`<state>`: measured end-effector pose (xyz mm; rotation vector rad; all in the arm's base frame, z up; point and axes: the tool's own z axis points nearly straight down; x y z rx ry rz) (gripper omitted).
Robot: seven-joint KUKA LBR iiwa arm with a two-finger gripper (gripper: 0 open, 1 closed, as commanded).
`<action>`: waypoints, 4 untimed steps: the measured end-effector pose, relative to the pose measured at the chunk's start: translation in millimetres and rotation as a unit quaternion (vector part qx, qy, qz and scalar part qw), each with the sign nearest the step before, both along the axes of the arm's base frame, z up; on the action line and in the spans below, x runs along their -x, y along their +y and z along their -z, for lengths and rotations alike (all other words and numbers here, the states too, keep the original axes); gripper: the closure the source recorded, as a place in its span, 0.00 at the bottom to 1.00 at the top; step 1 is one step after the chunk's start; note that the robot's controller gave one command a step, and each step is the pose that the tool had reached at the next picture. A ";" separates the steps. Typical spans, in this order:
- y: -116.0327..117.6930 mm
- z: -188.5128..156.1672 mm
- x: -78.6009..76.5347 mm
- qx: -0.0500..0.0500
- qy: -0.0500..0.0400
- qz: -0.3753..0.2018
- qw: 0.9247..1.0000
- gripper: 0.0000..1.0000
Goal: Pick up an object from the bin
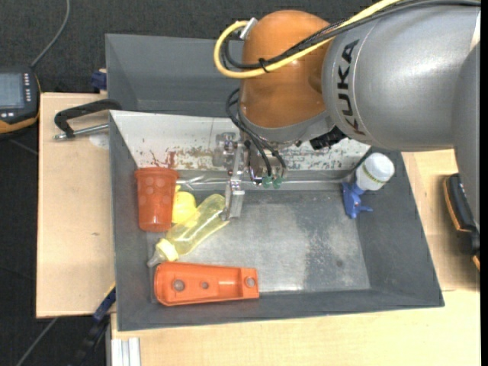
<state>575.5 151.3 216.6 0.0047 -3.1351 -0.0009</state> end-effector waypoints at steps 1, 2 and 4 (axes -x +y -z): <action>-0.7 -4.9 -1.7 -0.001 -0.004 0.001 1.000 0.00; 19.1 47.7 -3.9 -0.001 -0.006 -0.009 1.000 0.00; -14.6 61.2 7.1 -0.002 -0.005 -0.050 0.999 0.00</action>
Offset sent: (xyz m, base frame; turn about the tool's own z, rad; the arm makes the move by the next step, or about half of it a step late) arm 0.0018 0.0394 -0.1103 -0.0403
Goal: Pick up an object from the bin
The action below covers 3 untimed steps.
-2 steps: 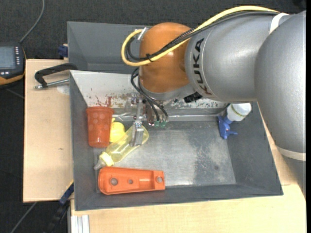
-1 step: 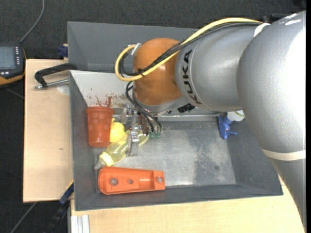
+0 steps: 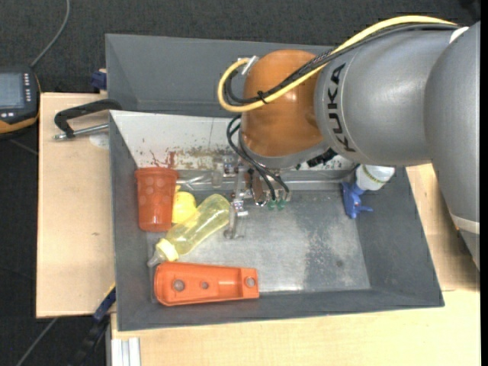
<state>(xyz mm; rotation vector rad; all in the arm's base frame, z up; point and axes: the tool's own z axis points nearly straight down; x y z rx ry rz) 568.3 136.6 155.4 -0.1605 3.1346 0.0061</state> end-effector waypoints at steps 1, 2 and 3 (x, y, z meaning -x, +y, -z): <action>-9.0 44.7 -9.1 0.000 -0.002 0.001 1.000 0.00; -7.3 75.5 -11.5 0.000 0.002 -0.058 0.998 0.00; -6.2 84.8 -20.8 0.000 -0.003 -0.007 1.000 1.00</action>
Offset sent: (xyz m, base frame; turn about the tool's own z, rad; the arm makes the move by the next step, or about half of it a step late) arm 0.0162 -0.0081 -0.0854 -0.1785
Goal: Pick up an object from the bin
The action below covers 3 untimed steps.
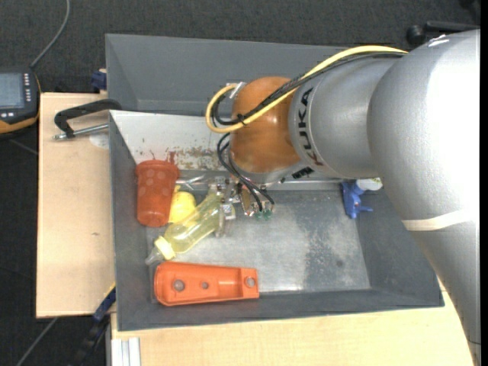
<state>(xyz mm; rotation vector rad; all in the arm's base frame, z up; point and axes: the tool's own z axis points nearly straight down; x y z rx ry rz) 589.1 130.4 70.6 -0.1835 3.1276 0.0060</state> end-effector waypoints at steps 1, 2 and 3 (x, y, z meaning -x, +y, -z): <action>-0.1 0.0 0.0 0.000 0.000 0.000 1.000 1.00; 7.8 -92.2 -1.1 -0.001 -0.003 -0.005 1.000 1.00; 7.8 -92.2 -1.1 -0.001 -0.002 -0.005 1.000 1.00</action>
Offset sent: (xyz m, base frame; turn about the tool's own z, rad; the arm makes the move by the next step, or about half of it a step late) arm -0.0001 0.0071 0.0911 -0.0108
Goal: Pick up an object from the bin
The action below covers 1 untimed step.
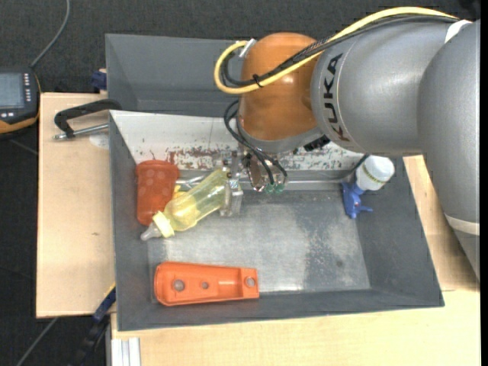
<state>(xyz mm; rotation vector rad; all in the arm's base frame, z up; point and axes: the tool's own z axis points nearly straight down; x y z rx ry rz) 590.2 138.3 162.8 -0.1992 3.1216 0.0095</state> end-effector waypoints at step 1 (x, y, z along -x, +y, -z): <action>-0.7 -43.9 9.4 0.000 -0.001 -0.008 1.000 1.00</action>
Offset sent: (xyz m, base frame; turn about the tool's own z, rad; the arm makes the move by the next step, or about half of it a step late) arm -0.0206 -0.0030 0.1100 0.0135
